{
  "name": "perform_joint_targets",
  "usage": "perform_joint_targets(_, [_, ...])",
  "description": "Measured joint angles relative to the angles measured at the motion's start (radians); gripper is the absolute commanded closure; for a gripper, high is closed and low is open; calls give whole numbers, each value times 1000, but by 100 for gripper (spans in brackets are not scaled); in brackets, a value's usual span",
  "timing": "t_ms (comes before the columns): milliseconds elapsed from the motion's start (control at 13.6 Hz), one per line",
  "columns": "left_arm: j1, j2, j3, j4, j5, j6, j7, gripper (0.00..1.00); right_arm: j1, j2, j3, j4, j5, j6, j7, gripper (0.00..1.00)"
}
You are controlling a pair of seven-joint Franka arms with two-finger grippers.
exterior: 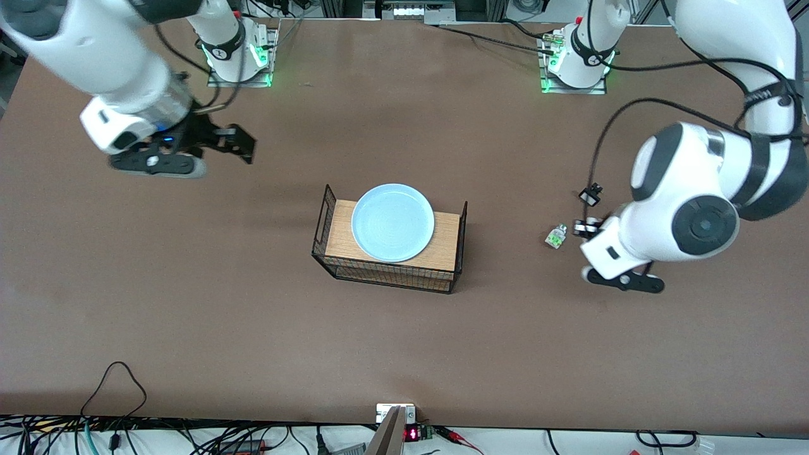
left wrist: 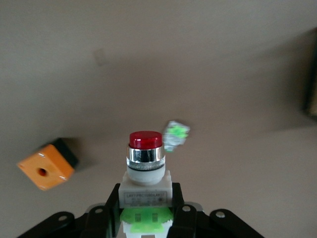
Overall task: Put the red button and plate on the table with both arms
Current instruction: 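Carry the button toward the orange box while the right gripper reaches the plate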
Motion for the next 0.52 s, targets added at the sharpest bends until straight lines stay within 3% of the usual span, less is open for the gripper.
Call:
perform_joint_targets(221, [57,1,-1,-120,51,98,132,82,94,65,0,21,9,92,251,0])
perform_joint_targets(516, [160,2,-2,-356,58,405,255,79,165,142,0,34,57,225,512,0])
